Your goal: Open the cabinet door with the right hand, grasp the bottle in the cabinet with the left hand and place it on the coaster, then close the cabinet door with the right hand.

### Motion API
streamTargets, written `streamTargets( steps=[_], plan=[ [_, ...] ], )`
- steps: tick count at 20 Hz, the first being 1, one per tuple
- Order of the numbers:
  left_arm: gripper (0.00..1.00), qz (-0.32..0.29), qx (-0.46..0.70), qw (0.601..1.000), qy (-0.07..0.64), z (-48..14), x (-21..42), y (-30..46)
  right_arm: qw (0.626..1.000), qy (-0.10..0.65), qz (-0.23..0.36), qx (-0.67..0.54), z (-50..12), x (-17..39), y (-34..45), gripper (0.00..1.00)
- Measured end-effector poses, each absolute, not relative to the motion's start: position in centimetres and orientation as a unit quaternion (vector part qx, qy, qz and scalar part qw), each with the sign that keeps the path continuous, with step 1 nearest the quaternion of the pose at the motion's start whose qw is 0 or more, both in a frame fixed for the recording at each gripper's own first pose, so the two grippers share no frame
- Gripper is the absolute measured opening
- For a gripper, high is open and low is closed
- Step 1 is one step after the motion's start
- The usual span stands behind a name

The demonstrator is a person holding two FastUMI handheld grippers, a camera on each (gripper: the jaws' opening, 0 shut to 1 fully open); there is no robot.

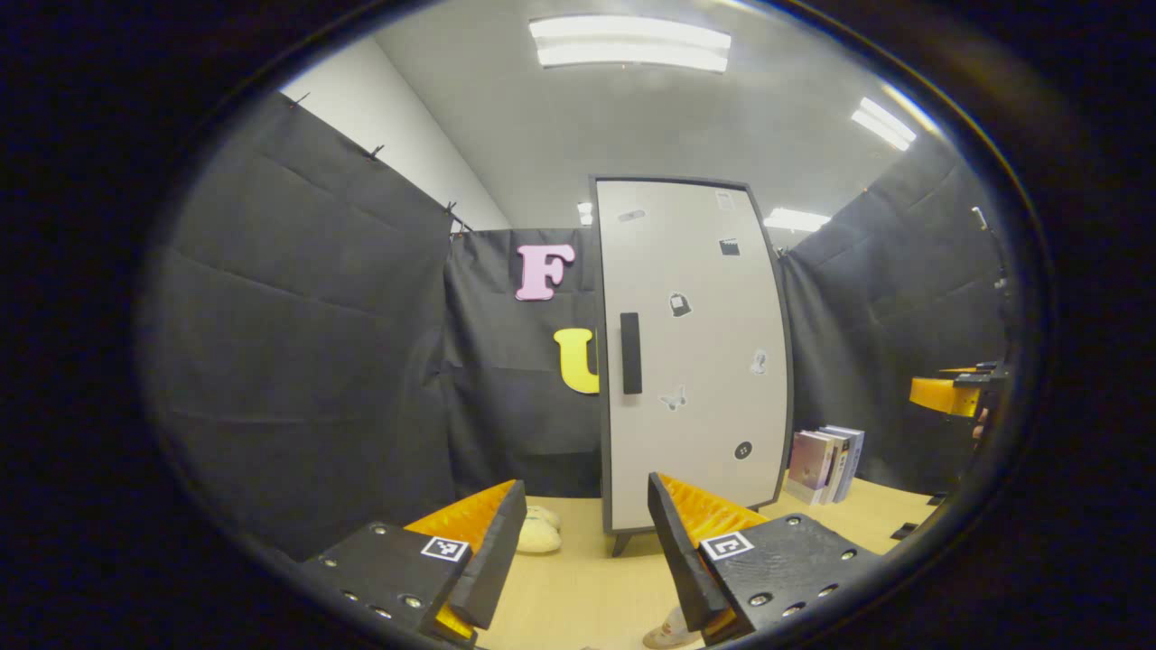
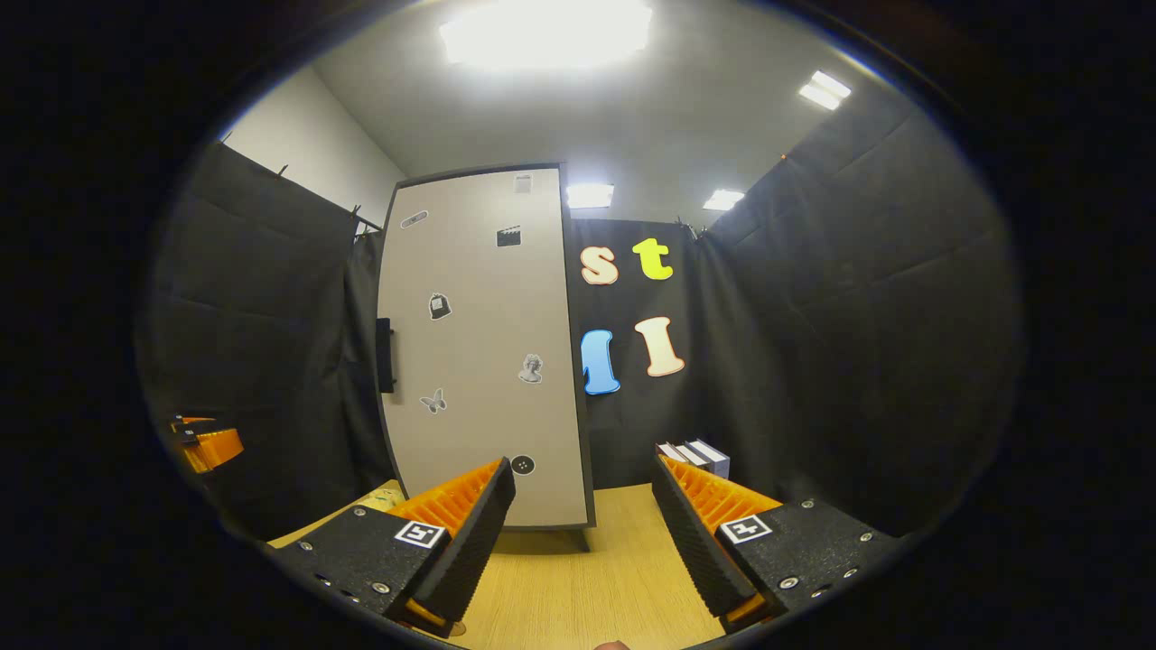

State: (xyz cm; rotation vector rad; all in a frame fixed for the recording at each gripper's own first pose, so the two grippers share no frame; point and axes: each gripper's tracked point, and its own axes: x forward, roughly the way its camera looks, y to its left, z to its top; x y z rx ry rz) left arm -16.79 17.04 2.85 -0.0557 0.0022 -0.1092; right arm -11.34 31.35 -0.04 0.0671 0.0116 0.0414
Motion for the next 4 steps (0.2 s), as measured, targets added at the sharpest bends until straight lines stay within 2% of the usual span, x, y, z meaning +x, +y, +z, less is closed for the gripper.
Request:
streamTargets(
  steps=[2, 3, 4],
  plan=[
    [0.78, -0.056, -0.027, 0.998, 0.0, 2.92, -16.81, 16.96, 0.999, 0.007, 0.022, 0.035, -0.1, -11.53, 31.45, 0.94],
    [0.83, -0.057, -0.026, 0.998, -0.001, 2.98, -16.81, 16.97, 0.999, 0.006, 0.021, 0.036, -0.02, -11.61, 31.45, 0.95],
    [0.83, -0.057, -0.026, 0.998, -0.002, 3.01, -16.93, 17.0, 0.999, 0.004, 0.021, 0.036, 0.07, -11.69, 31.43, 0.94]
  ],
)
